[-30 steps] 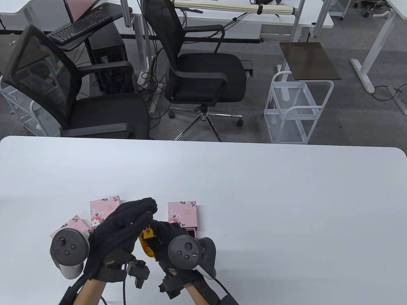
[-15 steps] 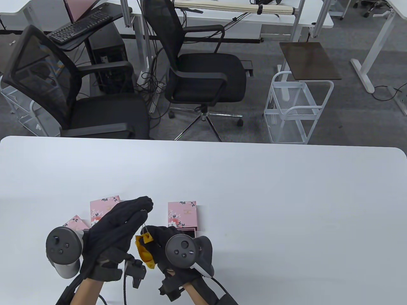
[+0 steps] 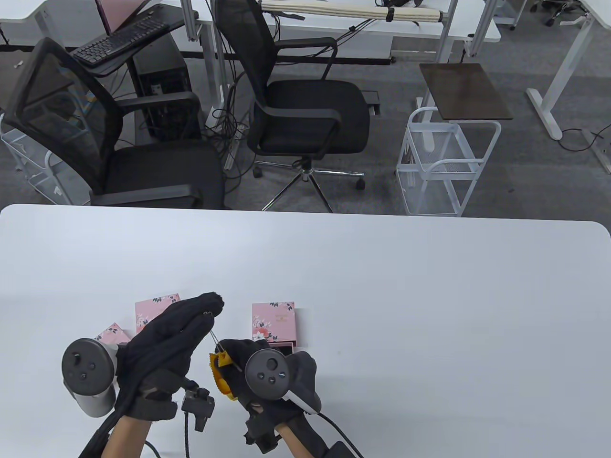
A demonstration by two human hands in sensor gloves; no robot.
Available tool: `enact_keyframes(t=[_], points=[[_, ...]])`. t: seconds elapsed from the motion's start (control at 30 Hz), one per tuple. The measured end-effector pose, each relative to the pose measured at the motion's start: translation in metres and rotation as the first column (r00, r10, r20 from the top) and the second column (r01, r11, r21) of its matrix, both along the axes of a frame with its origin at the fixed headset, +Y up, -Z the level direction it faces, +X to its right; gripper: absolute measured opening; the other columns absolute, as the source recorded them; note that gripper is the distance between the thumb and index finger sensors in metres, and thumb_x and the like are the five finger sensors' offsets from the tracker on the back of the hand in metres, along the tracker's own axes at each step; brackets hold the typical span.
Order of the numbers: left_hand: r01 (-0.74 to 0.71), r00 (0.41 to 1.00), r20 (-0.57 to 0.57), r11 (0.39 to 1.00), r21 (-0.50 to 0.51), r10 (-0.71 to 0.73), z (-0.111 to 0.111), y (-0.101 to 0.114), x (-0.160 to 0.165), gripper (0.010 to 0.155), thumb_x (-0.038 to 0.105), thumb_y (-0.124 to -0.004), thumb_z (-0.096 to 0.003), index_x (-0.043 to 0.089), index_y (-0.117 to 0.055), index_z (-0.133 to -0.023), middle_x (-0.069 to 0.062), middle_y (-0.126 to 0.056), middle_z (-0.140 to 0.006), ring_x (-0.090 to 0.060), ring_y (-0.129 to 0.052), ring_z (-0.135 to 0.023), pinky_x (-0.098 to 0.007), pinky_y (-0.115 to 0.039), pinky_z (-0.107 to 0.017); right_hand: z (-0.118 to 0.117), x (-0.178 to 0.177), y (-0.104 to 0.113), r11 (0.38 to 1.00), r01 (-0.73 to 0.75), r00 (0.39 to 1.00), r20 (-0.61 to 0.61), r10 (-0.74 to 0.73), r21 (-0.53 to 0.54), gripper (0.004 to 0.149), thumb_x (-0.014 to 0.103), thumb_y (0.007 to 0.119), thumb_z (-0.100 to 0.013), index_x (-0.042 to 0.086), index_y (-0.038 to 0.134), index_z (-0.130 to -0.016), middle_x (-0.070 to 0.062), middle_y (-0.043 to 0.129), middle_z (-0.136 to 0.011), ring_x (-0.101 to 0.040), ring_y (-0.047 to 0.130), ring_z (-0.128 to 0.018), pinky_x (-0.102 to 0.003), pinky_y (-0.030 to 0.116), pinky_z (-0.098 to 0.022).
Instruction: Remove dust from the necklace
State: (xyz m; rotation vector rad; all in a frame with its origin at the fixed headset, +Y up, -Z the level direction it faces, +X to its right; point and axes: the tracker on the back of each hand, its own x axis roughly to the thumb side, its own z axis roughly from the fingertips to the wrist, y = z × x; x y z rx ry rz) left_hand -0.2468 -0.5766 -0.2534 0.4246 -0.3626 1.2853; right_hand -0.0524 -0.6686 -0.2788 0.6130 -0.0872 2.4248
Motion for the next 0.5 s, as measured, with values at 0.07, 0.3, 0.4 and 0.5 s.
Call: enact_keyframes(t=[0.07,0.3,0.4,0.5], points=[[-0.010,1.000,0.001,1.000,0.001,0.010,0.000,0.001,-0.002,0.037,0.046,-0.088,-0.0543,0.028,-0.095,-0.085,-0.002,-0.098,-0.092,-0.027,-0.090,-0.086,-0.050,-0.078,-0.061,0.000,-0.001,0.000,1.000,-0.016,1.000,-0.012,0.016,-0.003,0.035,0.030,0.079,-0.065,0.016,0.078,-0.097,-0.018,0.087,-0.089,-0.041,0.088,-0.070,-0.060,0.069,-0.061],[-0.037,0.999,-0.005,0.999,0.013,0.037,0.002,0.003,-0.009,0.037,0.046,-0.088,-0.0544,0.028,-0.094,-0.086,-0.001,-0.098,-0.092,-0.027,-0.090,-0.086,-0.049,-0.078,-0.061,0.001,-0.004,-0.002,0.998,-0.060,0.998,0.007,0.060,0.027,0.036,0.032,0.080,-0.064,0.014,0.079,-0.095,-0.016,0.090,-0.083,-0.039,0.090,-0.066,-0.059,0.070,-0.060],[-0.040,0.999,-0.009,0.999,0.020,0.041,0.003,0.005,-0.011,0.036,0.046,-0.088,-0.0544,0.028,-0.094,-0.085,-0.001,-0.099,-0.092,-0.026,-0.090,-0.085,-0.049,-0.079,-0.061,0.000,-0.005,-0.003,0.997,-0.071,0.997,-0.017,0.071,-0.003,0.036,0.029,0.079,-0.064,0.014,0.079,-0.096,-0.017,0.089,-0.085,-0.040,0.089,-0.067,-0.059,0.070,-0.060],[-0.055,0.998,-0.008,0.998,0.030,0.056,0.004,0.006,-0.013,0.036,0.047,-0.088,-0.0543,0.029,-0.094,-0.085,-0.001,-0.100,-0.091,-0.025,-0.092,-0.083,-0.048,-0.080,-0.060,0.001,-0.008,-0.004,0.993,-0.114,0.993,-0.015,0.114,0.005,0.037,0.027,0.081,-0.063,0.014,0.077,-0.097,-0.018,0.088,-0.087,-0.040,0.088,-0.069,-0.059,0.070,-0.061]])
